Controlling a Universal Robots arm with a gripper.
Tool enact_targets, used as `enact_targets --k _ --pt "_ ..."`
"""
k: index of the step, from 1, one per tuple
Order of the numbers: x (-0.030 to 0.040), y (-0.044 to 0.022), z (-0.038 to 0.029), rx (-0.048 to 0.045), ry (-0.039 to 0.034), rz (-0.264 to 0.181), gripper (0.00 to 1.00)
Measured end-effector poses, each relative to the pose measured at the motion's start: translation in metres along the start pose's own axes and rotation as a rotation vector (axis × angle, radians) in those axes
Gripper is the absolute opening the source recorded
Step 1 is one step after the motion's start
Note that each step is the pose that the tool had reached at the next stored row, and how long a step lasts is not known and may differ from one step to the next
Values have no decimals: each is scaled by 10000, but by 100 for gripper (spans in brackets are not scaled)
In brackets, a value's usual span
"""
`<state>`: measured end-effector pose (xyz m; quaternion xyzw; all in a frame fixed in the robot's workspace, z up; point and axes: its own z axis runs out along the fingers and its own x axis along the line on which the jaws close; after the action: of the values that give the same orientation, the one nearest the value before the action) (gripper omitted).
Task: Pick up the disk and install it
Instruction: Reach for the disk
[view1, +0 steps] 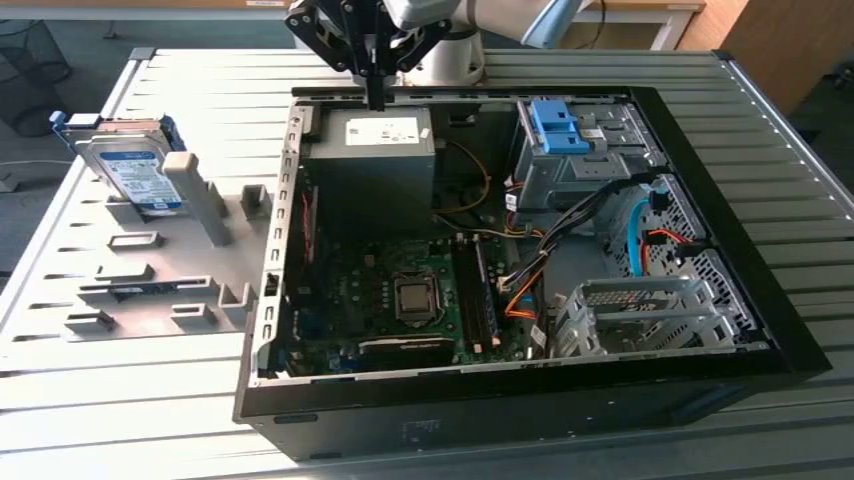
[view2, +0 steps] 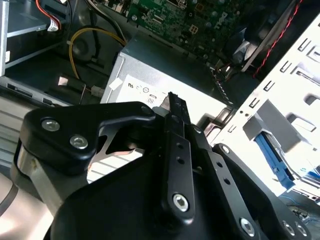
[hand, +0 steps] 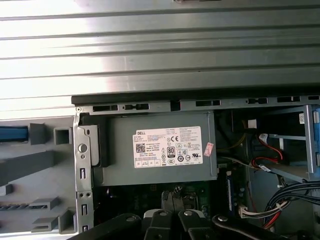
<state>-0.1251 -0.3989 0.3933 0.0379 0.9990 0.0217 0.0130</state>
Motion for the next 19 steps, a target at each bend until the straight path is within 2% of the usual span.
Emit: enact_targets --k 19 --pt "53 -4 2 -1 -1 -1 11"
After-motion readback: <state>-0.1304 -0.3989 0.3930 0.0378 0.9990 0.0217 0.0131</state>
